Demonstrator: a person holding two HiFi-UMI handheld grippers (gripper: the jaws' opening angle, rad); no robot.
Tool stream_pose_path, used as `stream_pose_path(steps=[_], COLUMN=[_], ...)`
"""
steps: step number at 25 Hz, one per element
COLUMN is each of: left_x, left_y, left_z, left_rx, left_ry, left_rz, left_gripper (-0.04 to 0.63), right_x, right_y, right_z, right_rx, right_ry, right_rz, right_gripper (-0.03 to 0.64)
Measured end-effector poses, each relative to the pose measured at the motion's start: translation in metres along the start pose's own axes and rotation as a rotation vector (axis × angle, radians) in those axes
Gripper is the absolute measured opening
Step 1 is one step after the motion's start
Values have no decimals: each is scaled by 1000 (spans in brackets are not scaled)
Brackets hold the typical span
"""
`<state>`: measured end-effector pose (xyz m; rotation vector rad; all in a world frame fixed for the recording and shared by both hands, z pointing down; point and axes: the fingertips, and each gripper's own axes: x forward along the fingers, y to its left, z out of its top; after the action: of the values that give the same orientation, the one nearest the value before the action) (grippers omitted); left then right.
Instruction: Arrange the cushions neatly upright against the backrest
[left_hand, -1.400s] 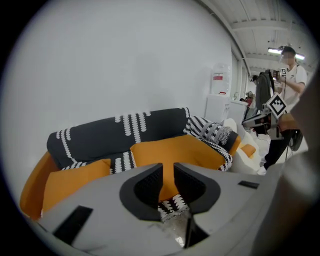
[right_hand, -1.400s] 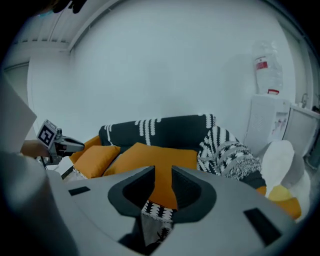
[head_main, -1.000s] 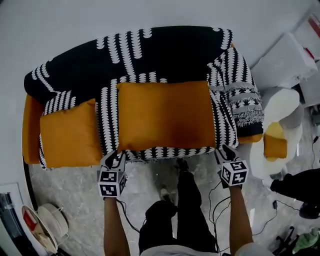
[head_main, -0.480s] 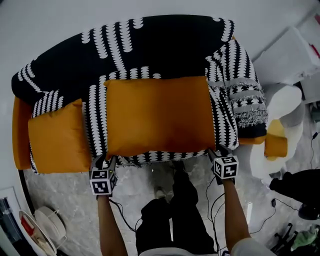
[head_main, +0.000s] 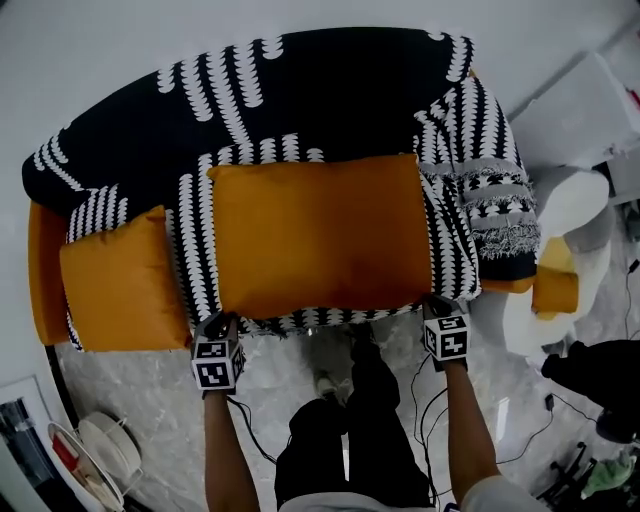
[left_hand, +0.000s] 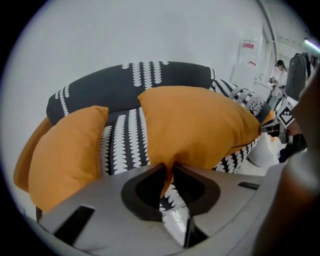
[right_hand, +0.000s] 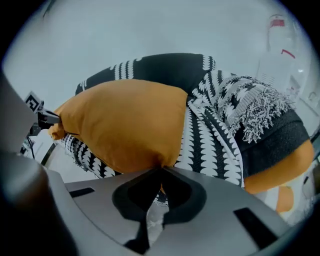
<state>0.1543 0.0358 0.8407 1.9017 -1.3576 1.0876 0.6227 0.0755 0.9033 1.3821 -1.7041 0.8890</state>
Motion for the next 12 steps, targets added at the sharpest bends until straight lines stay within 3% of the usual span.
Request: stream_pose_path(steps=[12], left_x=[-12], left_y=[5], left_z=[23], left_rx=[-16], left_ry=[95], left_rz=[18], left_gripper=[21], right_x=[-25], right_y=[3], right_z=[27], right_rx=[57], right_ry=[83], right_rz=[-3], right_gripper=[9])
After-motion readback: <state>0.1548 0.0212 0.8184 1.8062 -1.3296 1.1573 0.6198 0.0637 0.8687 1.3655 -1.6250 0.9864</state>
